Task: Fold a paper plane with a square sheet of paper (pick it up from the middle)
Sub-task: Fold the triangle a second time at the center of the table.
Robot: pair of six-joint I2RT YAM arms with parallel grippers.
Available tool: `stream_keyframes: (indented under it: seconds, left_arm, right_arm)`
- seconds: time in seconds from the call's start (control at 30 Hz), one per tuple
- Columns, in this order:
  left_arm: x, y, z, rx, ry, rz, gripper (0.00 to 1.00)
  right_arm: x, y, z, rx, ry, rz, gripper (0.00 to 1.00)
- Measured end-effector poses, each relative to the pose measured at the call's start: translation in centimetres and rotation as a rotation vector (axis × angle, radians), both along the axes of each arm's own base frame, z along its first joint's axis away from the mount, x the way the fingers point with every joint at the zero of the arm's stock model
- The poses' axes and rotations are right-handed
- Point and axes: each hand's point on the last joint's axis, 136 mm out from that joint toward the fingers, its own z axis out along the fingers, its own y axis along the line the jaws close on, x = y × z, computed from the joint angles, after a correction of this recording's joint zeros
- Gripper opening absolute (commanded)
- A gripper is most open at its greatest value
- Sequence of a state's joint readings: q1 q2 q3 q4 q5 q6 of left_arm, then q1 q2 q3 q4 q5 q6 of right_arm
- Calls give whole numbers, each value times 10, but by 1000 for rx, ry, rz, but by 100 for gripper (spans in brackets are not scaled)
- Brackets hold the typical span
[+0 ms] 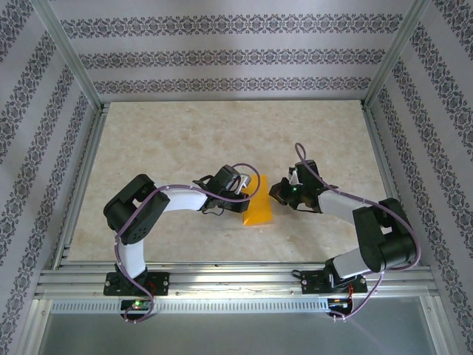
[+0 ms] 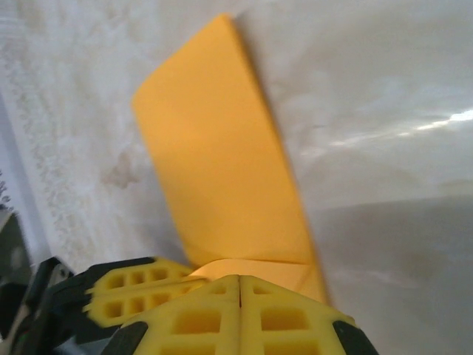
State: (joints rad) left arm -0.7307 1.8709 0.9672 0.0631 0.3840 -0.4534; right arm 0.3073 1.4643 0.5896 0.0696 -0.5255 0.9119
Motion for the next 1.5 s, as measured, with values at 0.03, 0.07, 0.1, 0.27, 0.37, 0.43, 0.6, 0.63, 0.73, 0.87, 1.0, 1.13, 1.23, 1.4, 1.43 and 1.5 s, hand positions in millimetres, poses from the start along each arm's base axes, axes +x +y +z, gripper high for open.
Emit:
stream_keyframes:
  seconds: [0.03, 0.07, 0.1, 0.27, 0.37, 0.43, 0.6, 0.63, 0.73, 0.87, 1.0, 1.13, 1.23, 1.4, 1.43, 1.5]
  left_arm:
    - [0, 0, 0, 0, 0, -1, 0]
    - [0, 0, 0, 0, 0, -1, 0]
    - [0, 0, 0, 0, 1, 0, 0]
    - [0, 0, 0, 1, 1, 0, 0]
    - [0, 0, 0, 0, 1, -1, 0]
    - [0, 0, 0, -1, 2, -2, 1]
    - [-1, 0, 4, -3, 5, 2, 16]
    - [-2, 1, 7, -3, 9, 7, 21]
    - [-1, 4, 18, -1, 8, 30, 22]
    - [6, 8, 44, -8, -30, 74, 26]
    - [6, 7, 67, -54, -41, 90, 15]
    - [-4, -7, 76, -115, 9, 53, 9]
    - [-14, -27, 79, -161, 72, 8, 7]
    - [-31, -50, 65, -195, 177, -45, 8]
    - [-33, -52, 61, -194, 195, -49, 9]
    - [-36, -54, 52, -191, 234, -55, 9]
  right_arm:
    - [0, 5, 1, 9, -2, 16, 2]
    - [1, 10, 1, 16, 0, 31, 1]
    - [1, 14, -1, 20, 6, 42, 2]
    - [-5, 22, -21, 9, 62, 67, 1]
    - [-8, 19, -34, -12, 95, 60, 0]
    - [-9, 17, -39, -20, 101, 53, 0]
    - [-10, 15, -40, -9, 74, 50, 0]
    - [-9, 15, -40, -6, 72, 50, 0]
    - [-10, 15, -40, -2, 68, 51, 0]
    - [-10, 15, -40, -1, 66, 51, 0]
    - [-10, 15, -40, -1, 66, 51, 0]
    - [-10, 15, -40, -1, 65, 51, 0]
    - [-10, 15, -40, -1, 66, 51, 0]
    - [-10, 15, -40, -1, 66, 51, 0]
    - [-10, 15, -40, -1, 65, 51, 0]
    - [-10, 15, -40, 0, 62, 51, 0]
